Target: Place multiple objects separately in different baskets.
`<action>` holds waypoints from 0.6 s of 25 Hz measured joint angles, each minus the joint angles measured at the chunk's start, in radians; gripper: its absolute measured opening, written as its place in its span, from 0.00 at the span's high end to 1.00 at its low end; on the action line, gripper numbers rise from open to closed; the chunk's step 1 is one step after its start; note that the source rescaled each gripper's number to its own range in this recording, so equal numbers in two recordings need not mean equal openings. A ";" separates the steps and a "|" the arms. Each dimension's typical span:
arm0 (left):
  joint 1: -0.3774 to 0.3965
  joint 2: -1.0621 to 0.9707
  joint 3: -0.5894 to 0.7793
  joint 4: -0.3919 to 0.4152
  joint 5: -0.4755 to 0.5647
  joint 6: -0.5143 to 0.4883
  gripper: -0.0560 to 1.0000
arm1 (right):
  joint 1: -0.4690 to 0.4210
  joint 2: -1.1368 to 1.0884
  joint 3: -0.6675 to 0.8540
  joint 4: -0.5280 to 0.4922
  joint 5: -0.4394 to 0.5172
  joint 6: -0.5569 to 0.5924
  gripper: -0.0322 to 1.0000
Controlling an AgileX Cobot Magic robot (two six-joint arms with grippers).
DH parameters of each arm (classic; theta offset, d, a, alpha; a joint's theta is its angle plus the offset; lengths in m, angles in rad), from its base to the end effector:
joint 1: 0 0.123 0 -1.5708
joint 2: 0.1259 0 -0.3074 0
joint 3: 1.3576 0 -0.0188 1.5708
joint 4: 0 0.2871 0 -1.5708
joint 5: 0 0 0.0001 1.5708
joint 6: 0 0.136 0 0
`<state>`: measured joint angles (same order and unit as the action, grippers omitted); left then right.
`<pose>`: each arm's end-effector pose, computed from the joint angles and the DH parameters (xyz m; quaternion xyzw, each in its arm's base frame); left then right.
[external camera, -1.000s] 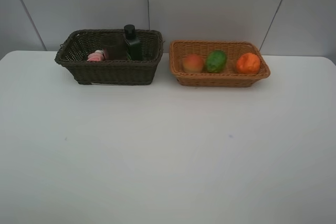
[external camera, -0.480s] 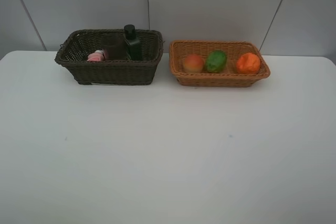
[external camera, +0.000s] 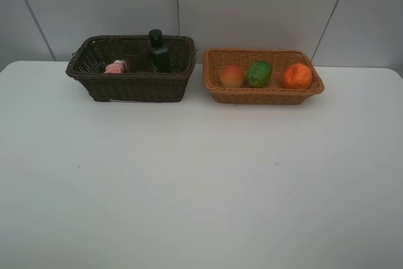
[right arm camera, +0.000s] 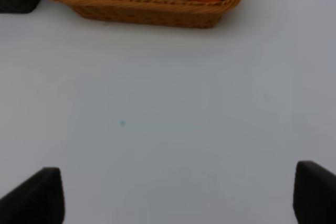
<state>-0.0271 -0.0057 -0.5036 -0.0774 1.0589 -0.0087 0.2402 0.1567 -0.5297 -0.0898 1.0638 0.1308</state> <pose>0.0430 -0.0103 0.2763 0.0095 0.8496 -0.0481 0.5251 0.0660 0.0052 0.2763 -0.0494 0.8830 0.0416 0.4648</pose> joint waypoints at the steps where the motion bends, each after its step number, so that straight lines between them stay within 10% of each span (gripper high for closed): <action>1: 0.000 0.000 0.000 0.000 0.000 0.000 0.10 | -0.007 -0.009 0.000 0.000 -0.001 0.000 0.10; 8: 0.000 0.000 0.000 0.000 0.000 0.000 0.10 | -0.230 -0.157 0.005 -0.004 -0.002 -0.016 0.10; 15: 0.000 0.000 0.000 0.000 0.000 0.000 0.10 | -0.256 -0.160 0.008 -0.004 -0.002 -0.023 0.10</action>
<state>-0.0271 -0.0057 -0.5036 -0.0774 1.0589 -0.0087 -0.0159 -0.0035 -0.5215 -0.0934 1.0615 0.1076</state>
